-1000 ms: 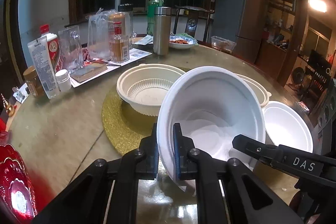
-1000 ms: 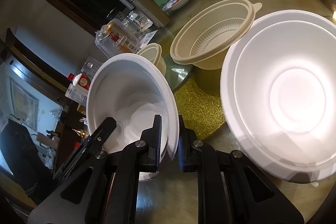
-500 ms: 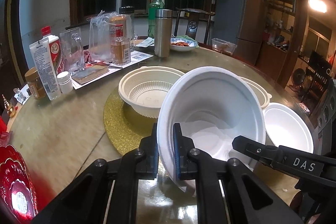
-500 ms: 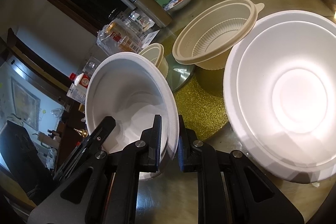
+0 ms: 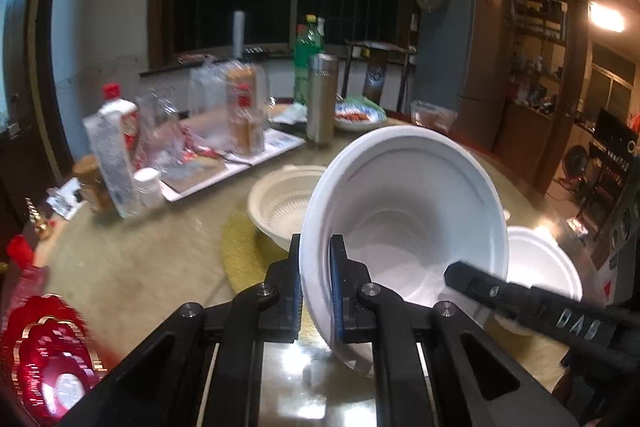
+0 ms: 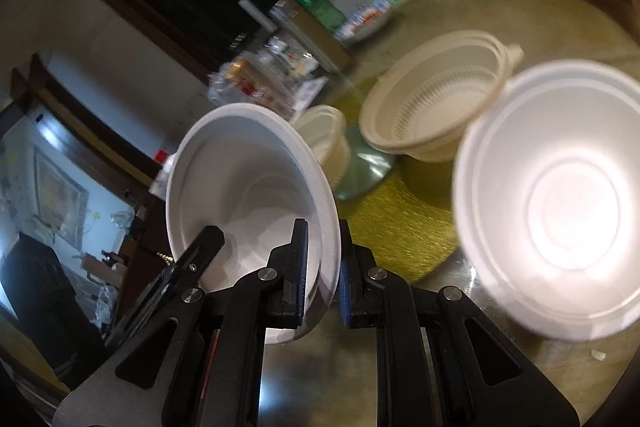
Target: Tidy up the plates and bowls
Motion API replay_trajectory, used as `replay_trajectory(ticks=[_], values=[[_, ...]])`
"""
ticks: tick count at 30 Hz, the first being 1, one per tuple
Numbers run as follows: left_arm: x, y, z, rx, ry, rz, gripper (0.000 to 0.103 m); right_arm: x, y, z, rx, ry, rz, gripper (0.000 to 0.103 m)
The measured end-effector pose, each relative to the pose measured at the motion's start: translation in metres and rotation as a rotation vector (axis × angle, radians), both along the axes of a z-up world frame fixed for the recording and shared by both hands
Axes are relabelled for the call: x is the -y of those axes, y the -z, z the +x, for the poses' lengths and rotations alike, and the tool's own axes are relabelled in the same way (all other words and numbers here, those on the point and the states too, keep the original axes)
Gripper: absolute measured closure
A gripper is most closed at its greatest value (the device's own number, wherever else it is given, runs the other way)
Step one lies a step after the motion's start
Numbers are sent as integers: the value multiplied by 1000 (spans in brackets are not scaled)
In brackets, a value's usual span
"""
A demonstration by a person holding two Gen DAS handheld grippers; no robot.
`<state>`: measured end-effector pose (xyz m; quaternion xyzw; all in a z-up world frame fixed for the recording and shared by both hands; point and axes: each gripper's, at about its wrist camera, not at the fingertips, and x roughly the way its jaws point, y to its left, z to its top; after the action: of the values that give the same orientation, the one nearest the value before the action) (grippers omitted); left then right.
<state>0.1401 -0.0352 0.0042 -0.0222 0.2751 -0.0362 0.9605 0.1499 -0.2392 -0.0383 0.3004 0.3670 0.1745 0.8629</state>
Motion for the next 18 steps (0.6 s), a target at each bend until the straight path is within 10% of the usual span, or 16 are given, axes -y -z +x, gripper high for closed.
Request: replay_trajectory(ticks=[18], values=[[-152,-22,-110,64,-269,-71,94,-161,-43,-53,56,-367,-51,89]])
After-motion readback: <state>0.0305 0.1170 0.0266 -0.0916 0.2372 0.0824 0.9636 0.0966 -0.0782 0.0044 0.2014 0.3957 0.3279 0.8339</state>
